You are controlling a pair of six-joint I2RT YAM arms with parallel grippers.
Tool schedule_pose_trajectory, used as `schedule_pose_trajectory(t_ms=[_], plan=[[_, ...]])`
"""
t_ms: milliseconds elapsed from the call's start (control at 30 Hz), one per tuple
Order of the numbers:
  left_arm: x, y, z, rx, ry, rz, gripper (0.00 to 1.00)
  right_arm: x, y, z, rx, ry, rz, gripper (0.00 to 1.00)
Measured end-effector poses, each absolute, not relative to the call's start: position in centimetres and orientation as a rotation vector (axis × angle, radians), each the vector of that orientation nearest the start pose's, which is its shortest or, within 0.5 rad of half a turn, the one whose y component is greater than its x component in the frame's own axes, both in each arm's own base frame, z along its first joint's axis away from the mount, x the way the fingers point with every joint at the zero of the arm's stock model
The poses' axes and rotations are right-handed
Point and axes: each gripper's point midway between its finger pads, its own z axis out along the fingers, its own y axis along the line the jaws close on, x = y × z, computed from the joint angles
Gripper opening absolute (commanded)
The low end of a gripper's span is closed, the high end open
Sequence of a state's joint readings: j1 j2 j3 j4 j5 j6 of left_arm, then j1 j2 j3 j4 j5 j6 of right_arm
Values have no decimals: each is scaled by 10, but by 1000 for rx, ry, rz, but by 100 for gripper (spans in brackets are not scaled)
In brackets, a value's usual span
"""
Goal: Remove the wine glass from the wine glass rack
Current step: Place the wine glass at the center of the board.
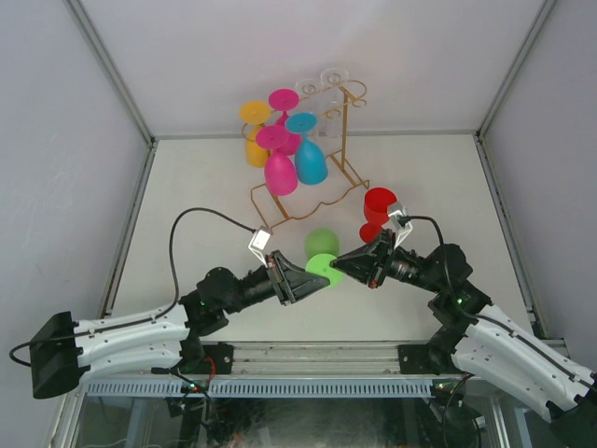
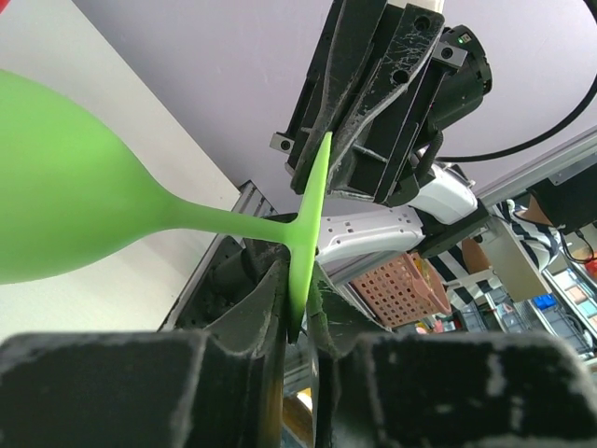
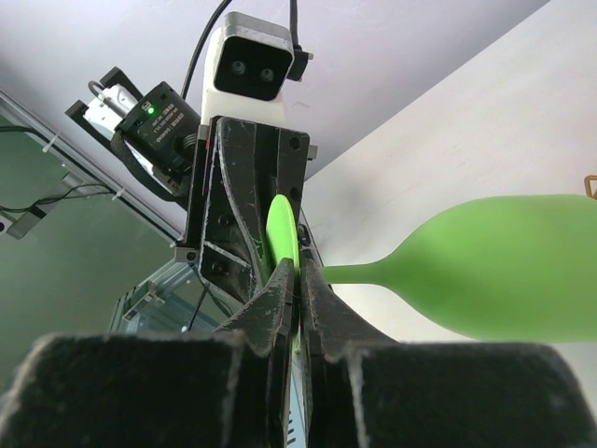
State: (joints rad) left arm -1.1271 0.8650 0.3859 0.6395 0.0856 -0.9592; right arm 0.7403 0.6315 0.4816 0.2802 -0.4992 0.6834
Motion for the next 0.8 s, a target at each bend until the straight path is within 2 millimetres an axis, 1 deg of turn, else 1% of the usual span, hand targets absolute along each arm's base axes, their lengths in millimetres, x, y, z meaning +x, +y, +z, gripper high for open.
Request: schedule_pose_trajectory(t_ms=[33, 133, 267, 300, 400, 433, 467, 500, 533, 567, 667, 733, 800], plan=[[102, -329, 270, 224, 1657, -1731, 11, 131, 265, 288, -505, 1570, 1485, 0], [102, -329, 270, 224, 1658, -1730, 9, 130, 265, 288, -513, 1569, 1490, 0], [102, -328, 270, 223, 1658, -1727, 1, 130, 266, 288, -515, 1569, 1491, 0], [102, -328, 270, 223, 1656, -1726, 0, 130, 266, 288, -517, 1569, 1491, 2], [103, -327, 271, 234, 1646, -1717, 0, 128, 265, 288, -530, 1562, 1491, 22], [102, -327, 272, 239, 1637, -1714, 0, 127, 265, 288, -538, 1560, 1491, 30], [102, -325, 273, 247, 1624, -1708, 0, 125, 265, 288, -548, 1557, 1491, 43], [102, -324, 275, 258, 1610, -1700, 0, 124, 264, 288, -550, 1558, 1493, 51], [102, -322, 276, 271, 1592, -1688, 0, 122, 262, 288, -558, 1553, 1484, 57], [102, -319, 276, 294, 1576, -1666, 0, 122, 262, 288, -557, 1554, 1483, 60], [100, -309, 272, 383, 1547, -1578, 0, 125, 255, 286, -530, 1585, 1434, 62], [99, -302, 262, 466, 1550, -1488, 0, 130, 248, 286, -489, 1615, 1380, 64], [97, -296, 245, 564, 1578, -1384, 0, 135, 241, 289, -448, 1635, 1328, 67]])
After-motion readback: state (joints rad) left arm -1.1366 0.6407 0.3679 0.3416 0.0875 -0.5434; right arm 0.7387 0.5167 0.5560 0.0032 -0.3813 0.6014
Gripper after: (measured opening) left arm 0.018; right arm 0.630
